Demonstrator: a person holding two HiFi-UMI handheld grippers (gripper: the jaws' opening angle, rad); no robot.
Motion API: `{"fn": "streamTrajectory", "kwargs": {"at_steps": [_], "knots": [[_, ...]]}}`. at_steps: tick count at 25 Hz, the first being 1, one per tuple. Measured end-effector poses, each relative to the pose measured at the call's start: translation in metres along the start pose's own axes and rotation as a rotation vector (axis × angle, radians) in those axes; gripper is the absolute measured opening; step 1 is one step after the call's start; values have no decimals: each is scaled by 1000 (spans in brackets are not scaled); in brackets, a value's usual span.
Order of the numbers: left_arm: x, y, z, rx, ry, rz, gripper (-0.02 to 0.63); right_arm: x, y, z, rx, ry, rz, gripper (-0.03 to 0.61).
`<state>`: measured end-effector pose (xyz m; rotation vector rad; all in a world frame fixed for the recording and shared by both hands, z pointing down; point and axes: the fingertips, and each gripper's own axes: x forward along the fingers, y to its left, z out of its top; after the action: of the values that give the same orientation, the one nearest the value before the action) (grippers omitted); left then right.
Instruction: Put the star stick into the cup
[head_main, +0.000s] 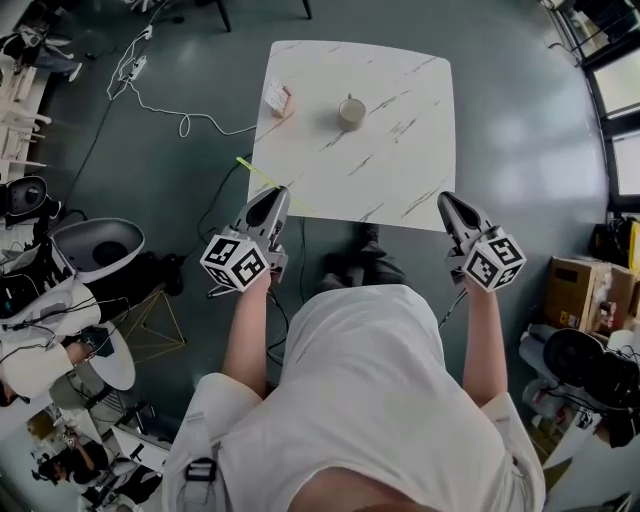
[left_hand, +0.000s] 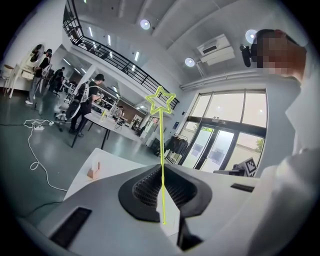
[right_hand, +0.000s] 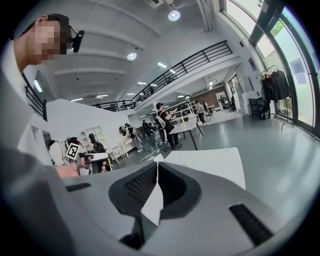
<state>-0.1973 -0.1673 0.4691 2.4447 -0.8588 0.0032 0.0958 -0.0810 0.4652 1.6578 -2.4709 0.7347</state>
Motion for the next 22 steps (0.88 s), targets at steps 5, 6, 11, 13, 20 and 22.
{"fn": "streamTrajectory", "kwargs": {"at_steps": [5,6,11,13,20,22], "knots": [[19,6,4,-14,-18,48,25,24,-17,2,-3,40,56,26],[24,7,5,-18,-23,57,25,28,-21,3,1,47,68,26],[57,12,11,-16,-30,85,25,52,-39,2,11,88,125,26],[71,12,13,-10,-31,92,25,61,-49,2,16,105,144,26],[125,16,18,6,-20,113,25,81,-93,-1,52,150,177,26],[137,18,19,13,-13,114,25,85,-102,-5,62,166,185,26]]}}
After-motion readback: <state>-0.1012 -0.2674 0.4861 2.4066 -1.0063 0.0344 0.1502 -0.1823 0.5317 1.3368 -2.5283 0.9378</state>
